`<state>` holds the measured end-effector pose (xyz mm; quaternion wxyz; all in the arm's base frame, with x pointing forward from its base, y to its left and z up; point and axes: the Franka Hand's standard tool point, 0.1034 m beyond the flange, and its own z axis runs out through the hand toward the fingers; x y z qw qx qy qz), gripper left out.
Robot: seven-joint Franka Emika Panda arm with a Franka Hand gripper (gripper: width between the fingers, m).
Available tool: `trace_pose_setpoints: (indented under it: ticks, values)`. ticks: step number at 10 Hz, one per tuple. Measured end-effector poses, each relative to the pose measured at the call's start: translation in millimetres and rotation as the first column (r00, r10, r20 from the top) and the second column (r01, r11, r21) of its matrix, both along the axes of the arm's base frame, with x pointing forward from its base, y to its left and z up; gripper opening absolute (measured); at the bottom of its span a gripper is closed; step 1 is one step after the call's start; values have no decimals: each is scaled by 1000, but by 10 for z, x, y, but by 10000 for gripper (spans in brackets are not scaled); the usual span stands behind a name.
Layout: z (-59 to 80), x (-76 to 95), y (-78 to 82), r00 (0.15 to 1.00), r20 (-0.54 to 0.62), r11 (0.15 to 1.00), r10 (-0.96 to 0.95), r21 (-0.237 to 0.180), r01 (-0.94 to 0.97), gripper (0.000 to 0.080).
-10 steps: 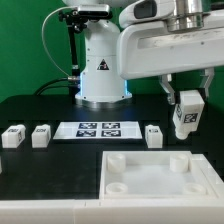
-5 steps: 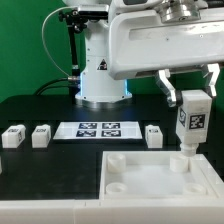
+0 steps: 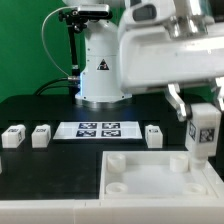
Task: Assemble one leg
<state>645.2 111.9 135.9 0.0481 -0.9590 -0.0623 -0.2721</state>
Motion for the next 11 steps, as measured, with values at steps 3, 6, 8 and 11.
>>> trace_pose_setpoints:
  ticks: [3, 6, 8, 11]
  values:
    - [-169, -36, 41, 1000, -3, 1000, 1, 2, -1, 291]
    - [-289, -69, 22, 1000, -19, 1000, 2, -3, -2, 291]
    - [-372, -84, 0, 1000, -26, 1000, 1, -6, -1, 291]
    - [-435, -92, 5, 1000, -18, 1000, 1, -6, -1, 291]
